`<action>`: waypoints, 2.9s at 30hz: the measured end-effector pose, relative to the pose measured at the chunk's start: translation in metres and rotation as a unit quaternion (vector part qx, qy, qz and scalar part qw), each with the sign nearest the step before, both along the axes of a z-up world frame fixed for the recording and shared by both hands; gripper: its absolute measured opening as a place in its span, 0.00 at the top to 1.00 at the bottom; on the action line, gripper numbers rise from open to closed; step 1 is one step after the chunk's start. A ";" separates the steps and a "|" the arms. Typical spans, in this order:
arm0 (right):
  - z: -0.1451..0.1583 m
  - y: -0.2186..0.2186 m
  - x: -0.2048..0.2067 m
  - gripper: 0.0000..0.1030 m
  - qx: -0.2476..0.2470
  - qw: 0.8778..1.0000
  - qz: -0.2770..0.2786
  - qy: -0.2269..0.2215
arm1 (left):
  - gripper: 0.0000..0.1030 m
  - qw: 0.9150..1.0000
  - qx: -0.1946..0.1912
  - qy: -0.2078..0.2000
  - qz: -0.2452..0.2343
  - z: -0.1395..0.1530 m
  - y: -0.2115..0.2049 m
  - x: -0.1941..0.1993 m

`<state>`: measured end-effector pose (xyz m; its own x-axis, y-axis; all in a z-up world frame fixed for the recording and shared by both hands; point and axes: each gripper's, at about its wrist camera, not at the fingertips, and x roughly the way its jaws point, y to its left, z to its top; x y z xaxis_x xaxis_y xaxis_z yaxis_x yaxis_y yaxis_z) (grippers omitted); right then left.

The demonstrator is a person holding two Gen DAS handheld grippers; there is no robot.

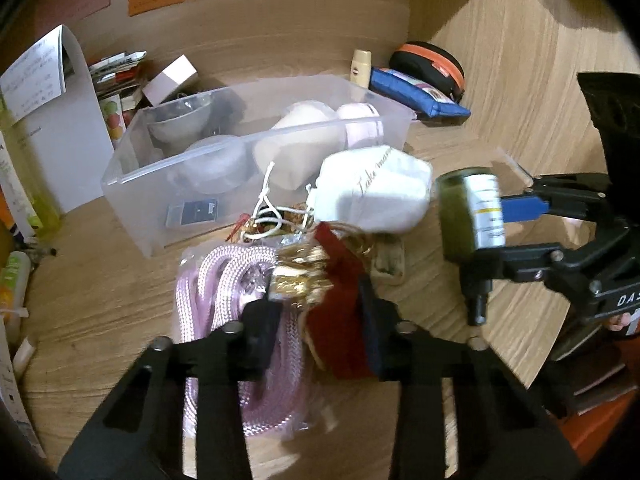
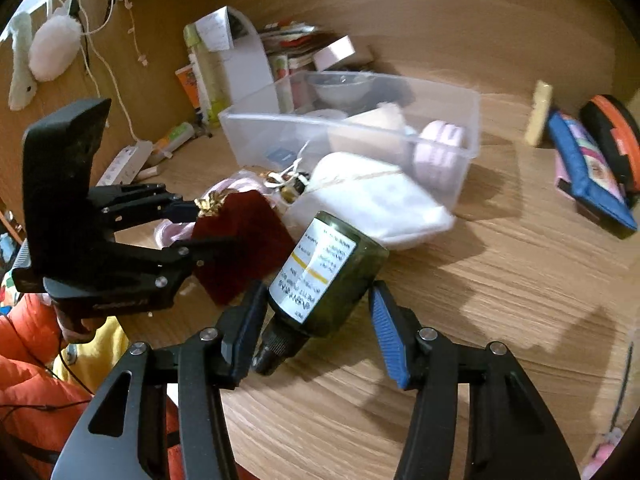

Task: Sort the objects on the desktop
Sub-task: 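Grasp the dark green bottle with the right gripper while the left gripper grasps the red velvet pouch, then carry the green bottle and red pouch over the clear box and lower them, then grasp the bagged pink rope with the left gripper while the right gripper grasps the white cloth pouch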

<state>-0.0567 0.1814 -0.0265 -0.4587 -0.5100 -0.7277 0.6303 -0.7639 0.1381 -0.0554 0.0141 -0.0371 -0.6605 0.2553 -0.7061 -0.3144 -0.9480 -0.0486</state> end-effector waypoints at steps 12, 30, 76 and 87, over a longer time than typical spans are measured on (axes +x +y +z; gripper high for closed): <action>0.039 0.018 -0.011 0.53 -0.032 0.998 -0.035 0.050 | 0.75 0.998 0.025 0.058 0.029 0.045 -0.020 0.006; 0.087 0.006 -0.069 0.53 -0.028 0.990 -0.058 0.125 | 0.75 0.981 0.045 0.155 0.105 0.110 -0.076 -0.024; 0.042 -0.024 -0.122 0.32 0.076 0.991 -0.067 0.086 | 0.18 0.987 -0.013 0.101 0.127 0.061 -0.076 -0.079; 0.052 -0.009 -0.090 0.17 0.061 0.990 -0.084 0.092 | 0.04 0.986 0.000 0.090 0.138 0.068 -0.089 -0.044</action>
